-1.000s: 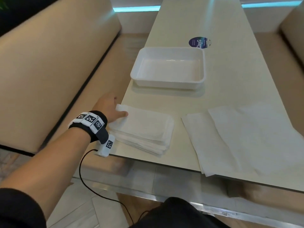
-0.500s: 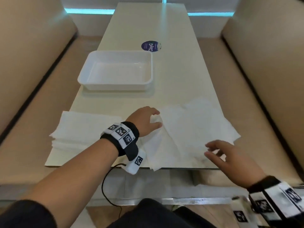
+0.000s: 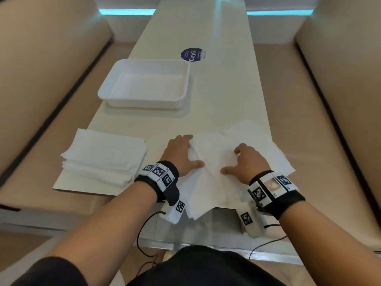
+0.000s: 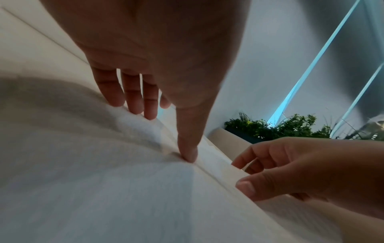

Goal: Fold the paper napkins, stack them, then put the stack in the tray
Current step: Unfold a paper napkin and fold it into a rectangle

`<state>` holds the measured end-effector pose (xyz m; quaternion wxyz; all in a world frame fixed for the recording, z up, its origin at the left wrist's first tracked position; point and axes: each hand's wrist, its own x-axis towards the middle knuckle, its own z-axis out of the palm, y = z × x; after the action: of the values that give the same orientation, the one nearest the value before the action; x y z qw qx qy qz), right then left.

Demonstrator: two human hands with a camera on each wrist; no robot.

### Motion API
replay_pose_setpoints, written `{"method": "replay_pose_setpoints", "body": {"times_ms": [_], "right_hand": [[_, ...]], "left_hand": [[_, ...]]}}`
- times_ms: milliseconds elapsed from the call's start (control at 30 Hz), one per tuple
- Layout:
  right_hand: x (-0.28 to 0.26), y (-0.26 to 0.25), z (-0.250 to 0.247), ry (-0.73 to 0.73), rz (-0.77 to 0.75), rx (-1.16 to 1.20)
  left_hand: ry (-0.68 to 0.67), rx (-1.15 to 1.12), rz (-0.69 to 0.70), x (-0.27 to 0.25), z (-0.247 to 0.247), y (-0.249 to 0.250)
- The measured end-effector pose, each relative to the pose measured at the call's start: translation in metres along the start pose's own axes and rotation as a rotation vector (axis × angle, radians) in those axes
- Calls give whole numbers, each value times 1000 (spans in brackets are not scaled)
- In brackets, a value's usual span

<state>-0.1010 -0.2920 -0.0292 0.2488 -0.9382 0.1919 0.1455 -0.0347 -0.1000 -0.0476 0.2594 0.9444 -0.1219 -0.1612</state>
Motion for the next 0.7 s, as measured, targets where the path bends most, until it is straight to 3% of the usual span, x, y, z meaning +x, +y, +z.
{"method": "replay_pose_setpoints", "body": {"times_ms": [300,500,700], "right_hand": [[19,3,-20,-29,-186,232],[23,9,-25,-53,-173,425],[17,6,-37,20,-291,515]], "left_hand": [[109,-83,-172,-5,9,2],[146,-62,-267,-4,10,8],[199,18,-245,-7,6,4]]}}
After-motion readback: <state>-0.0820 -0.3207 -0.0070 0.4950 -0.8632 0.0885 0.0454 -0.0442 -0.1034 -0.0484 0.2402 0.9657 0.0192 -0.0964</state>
